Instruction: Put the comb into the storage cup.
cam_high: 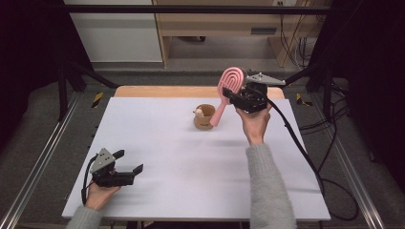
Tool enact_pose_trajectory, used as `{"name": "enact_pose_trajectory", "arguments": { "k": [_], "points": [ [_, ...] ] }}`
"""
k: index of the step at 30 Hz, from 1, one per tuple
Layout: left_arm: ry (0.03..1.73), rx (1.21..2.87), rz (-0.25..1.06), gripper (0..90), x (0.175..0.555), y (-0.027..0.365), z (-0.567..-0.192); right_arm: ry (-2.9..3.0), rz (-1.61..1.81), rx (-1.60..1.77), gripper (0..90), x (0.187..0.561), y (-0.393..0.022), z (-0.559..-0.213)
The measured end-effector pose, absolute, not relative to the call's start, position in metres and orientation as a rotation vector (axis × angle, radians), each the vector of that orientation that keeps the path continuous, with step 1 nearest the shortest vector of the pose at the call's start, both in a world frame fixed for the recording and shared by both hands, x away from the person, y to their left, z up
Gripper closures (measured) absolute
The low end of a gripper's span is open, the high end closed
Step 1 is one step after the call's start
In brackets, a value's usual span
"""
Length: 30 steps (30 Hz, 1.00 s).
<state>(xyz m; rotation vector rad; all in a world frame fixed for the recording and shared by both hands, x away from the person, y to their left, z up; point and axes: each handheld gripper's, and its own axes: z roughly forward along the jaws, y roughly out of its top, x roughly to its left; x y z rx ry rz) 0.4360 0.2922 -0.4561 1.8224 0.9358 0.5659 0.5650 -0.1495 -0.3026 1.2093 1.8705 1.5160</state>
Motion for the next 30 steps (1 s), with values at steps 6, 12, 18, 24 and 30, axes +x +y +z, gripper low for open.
{"name": "enact_pose_trajectory", "arguments": {
  "k": [6,12,18,24,30],
  "points": [
    [0.936,1.819,0.566,5.1,0.436,0.293,-0.456,1.86,1.503,1.218,63.4,0.572,-0.146,-0.299],
    [0.936,1.819,0.564,5.1,0.436,0.293,-0.456,1.848,1.486,1.218,63.4,0.579,-0.142,-0.295],
    [0.94,1.821,0.561,5.1,0.436,0.293,-0.457,1.836,1.482,1.229,63.4,0.586,-0.14,-0.293],
    [0.938,1.824,0.559,5.1,0.436,0.293,-0.457,1.826,1.463,1.25,63.4,0.593,-0.138,-0.295],
    [0.938,1.826,0.558,5.1,0.437,0.293,-0.457,1.814,1.451,1.258,63.3,0.599,-0.137,-0.296]
  ]
}}
